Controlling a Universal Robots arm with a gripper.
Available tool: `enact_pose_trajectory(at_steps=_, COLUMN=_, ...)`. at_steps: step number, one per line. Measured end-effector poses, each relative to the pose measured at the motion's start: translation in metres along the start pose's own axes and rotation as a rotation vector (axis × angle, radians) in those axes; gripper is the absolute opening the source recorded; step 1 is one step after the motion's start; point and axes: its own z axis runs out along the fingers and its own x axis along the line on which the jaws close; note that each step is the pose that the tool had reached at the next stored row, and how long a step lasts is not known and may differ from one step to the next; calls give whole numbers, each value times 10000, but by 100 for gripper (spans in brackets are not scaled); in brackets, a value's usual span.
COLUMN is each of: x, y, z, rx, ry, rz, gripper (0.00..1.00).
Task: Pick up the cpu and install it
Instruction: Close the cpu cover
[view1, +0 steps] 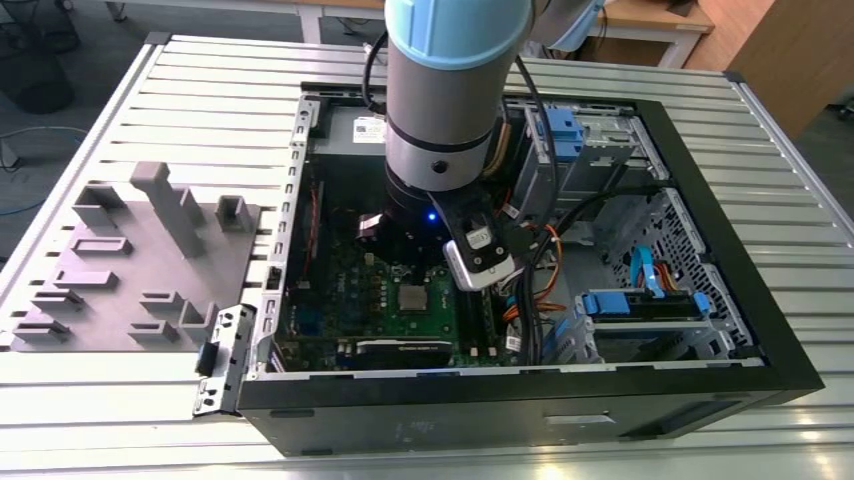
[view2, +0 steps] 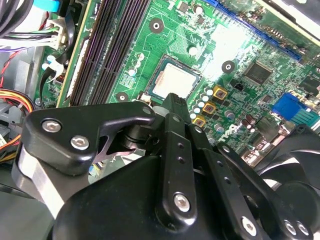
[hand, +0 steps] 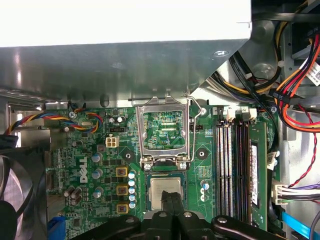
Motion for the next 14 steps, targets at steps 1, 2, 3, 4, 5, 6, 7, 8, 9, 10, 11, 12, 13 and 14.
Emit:
enact_pose_trajectory(at_steps=1, x=0, y=0, z=0, rx=0, ry=0, rz=0, gripper=11)
enact_pose_trajectory(at_steps=2, x=0, y=0, z=-1, rx=1, ry=0, rz=0, gripper=11)
enact_pose_trajectory(at_steps=3, x=0, y=0, z=-1, rx=0, ry=0, rz=0, gripper=11)
enact_pose_trajectory(at_steps=4, x=0, y=0, z=-1, rx=1, ry=0, rz=0, gripper=11)
enact_pose_trajectory(at_steps=5, x=0, y=1, z=-1, rx=1, ry=0, rz=0, gripper=11)
enact_pose_trajectory(at_steps=6, x=-5, y=2, z=-1, rx=1, ry=1, rz=6, gripper=11)
enact_pose_trajectory(at_steps=7, x=-12, y=3, z=1, rx=1, ry=1, rz=30, gripper=11)
enact_pose_trajectory(at_steps=8, x=-20, y=5, z=2, rx=2, ry=-1, rz=94, gripper=11)
enact_pose_trajectory(at_steps=9, x=-25, y=8, z=3, rx=1, ry=-1, rz=169, gripper=11)
enact_pose_trajectory(at_steps=10, x=-30, y=10, z=6, rx=0, ry=-3, rz=250, gripper=11)
enact_pose_trajectory(at_steps=11, x=-35, y=13, z=8, rx=-1, ry=-4, rz=339, gripper=11)
enact_pose_trajectory(at_steps=12, x=-40, y=16, z=10, rx=0, ry=-5, rz=422, gripper=11)
enact_pose_trajectory(at_steps=13, x=-46, y=20, z=11, rx=1, ry=-6, rz=494, gripper=11)
enact_pose_trajectory(at_steps=14, x=-55, y=24, z=13, rx=0, ry=-7, rz=555, gripper=11)
